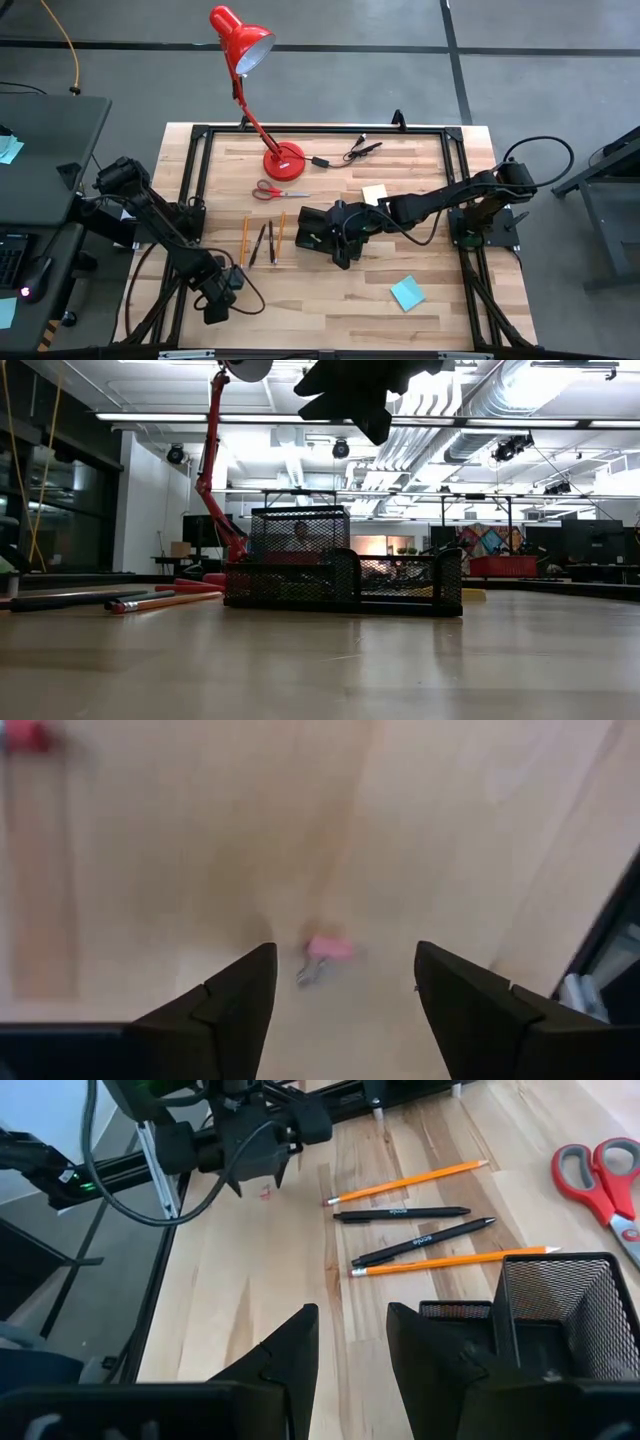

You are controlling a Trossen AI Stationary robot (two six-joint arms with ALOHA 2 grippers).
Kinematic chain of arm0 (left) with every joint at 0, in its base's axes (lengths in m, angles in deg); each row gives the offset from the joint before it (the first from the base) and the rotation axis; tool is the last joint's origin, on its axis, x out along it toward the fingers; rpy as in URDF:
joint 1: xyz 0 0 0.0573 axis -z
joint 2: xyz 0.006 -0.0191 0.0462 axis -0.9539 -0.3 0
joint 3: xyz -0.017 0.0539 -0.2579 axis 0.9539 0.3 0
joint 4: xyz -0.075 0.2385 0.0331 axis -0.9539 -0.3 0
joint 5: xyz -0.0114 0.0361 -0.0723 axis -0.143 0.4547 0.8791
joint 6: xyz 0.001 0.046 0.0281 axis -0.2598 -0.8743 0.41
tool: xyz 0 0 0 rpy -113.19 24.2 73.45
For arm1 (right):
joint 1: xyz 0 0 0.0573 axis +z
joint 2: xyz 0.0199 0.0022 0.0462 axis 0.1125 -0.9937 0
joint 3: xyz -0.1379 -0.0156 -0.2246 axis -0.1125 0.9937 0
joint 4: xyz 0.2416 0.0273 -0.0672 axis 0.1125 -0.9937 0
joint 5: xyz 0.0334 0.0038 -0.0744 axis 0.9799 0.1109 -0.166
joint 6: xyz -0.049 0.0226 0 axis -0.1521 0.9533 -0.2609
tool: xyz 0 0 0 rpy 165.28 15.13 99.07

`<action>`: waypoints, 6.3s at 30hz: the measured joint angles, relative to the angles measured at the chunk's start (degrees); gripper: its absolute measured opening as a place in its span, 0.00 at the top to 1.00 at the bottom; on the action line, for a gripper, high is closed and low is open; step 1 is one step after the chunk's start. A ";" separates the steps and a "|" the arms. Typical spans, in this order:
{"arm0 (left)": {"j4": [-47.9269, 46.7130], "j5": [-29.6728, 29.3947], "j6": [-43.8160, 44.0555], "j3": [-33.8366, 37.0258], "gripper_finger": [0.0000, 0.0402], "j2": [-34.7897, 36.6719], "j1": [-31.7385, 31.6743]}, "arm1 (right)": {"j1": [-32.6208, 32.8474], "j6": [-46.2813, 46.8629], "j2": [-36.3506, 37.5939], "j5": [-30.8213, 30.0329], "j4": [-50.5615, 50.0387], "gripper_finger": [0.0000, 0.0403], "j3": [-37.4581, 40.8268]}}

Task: Pick and place office supplies into organizer
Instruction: Put the pink binder clip into the black desk organizer

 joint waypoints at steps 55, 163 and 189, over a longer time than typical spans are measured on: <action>-10.08 -11.51 -1.70 -7.32 0.88 -2.21 4.85 | -0.07 -1.29 0.00 -3.05 -0.33 0.71 0.00; 9.54 -25.95 2.26 -21.09 0.52 -23.11 -32.56 | -4.13 -11.78 25.07 0.17 -41.42 0.71 0.04; 5.53 -16.98 -9.28 -21.92 0.78 -23.78 -30.43 | -4.13 -13.32 25.07 0.27 -41.05 0.71 0.04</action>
